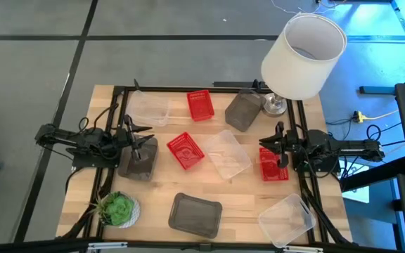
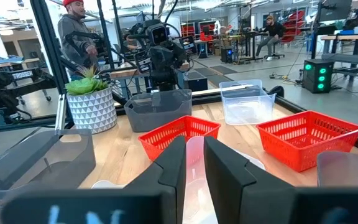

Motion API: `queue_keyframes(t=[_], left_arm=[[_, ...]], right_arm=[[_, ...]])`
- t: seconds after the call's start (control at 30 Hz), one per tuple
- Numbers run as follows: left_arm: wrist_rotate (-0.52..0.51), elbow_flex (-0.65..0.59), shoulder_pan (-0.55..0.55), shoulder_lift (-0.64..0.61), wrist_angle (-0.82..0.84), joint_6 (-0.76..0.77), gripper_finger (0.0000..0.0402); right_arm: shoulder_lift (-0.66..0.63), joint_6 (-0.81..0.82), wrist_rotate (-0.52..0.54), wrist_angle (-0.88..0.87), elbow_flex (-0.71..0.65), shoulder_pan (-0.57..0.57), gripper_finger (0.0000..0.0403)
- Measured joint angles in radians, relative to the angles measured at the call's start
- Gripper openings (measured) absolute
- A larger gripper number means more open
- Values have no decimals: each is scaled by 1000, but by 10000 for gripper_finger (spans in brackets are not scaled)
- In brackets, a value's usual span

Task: Stack baskets by color

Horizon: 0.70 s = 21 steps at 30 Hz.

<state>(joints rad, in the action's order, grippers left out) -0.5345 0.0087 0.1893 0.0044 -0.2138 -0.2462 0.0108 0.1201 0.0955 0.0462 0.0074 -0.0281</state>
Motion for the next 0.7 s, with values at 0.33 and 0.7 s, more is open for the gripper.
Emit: queue_keyframes(t=[0.33, 0.7], left_arm=[[0, 0, 0, 0, 0, 0, 133], [0, 0, 0, 0, 0, 0, 133]], right_arm=[[0, 6, -44, 72, 0, 0, 58], [25, 8, -71, -136, 200, -1, 7]])
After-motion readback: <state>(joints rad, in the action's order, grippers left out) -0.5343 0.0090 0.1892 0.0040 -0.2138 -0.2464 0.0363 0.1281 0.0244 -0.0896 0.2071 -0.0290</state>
